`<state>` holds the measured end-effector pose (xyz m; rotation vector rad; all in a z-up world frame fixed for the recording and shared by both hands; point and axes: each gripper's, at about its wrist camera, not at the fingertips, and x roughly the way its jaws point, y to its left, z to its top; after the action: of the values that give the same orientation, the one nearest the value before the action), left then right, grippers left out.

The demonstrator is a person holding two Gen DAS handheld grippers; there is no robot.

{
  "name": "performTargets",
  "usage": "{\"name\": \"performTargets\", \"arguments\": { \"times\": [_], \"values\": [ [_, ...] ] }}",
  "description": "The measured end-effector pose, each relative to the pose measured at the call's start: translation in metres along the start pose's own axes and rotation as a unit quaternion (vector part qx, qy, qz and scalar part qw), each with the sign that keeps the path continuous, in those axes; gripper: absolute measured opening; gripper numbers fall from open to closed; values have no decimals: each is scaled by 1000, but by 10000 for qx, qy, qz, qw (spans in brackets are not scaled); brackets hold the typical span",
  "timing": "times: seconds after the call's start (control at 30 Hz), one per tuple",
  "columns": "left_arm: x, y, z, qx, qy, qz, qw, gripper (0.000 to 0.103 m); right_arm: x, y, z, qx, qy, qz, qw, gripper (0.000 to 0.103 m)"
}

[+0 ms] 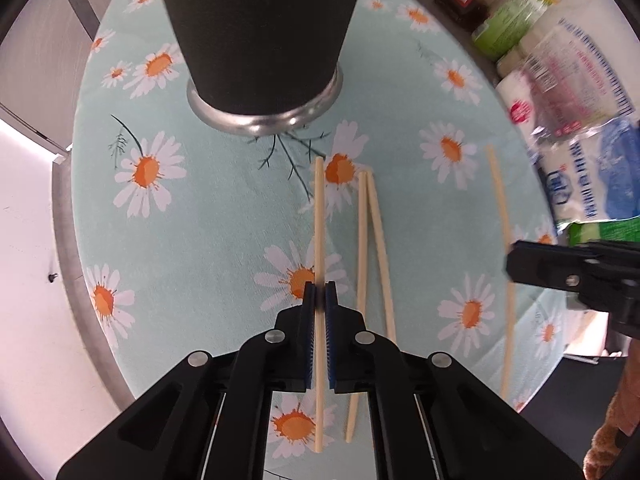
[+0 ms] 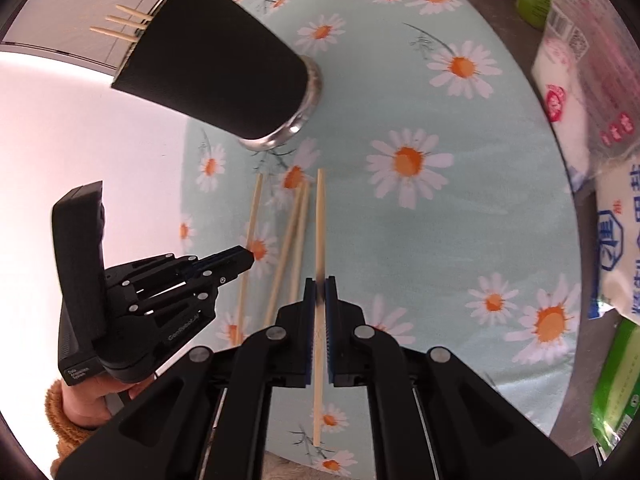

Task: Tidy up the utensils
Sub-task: 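Lift both held chopsticks and carry them over the black holder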

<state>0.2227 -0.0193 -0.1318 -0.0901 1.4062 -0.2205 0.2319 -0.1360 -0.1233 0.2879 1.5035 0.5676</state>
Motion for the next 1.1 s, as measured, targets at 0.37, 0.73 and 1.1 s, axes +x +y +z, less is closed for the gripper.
{"name": "performTargets", "arguments": {
  "times": [0.37,0.73,1.1],
  "values": [
    [-90,32,-31,-319,-1487,-1059,9827,4,-4,35,0,-221,-493,1016,9934,6],
    [-185,48,-13,-163,-3207,-1282,9383,4,-72,89,16,-1226,-1868,1438,9640,6],
    [-233,53,29,-26,-4427,-1043,8906,4,-141,128,48,-2185,-3318,1093,9112,6]
  ]
}}
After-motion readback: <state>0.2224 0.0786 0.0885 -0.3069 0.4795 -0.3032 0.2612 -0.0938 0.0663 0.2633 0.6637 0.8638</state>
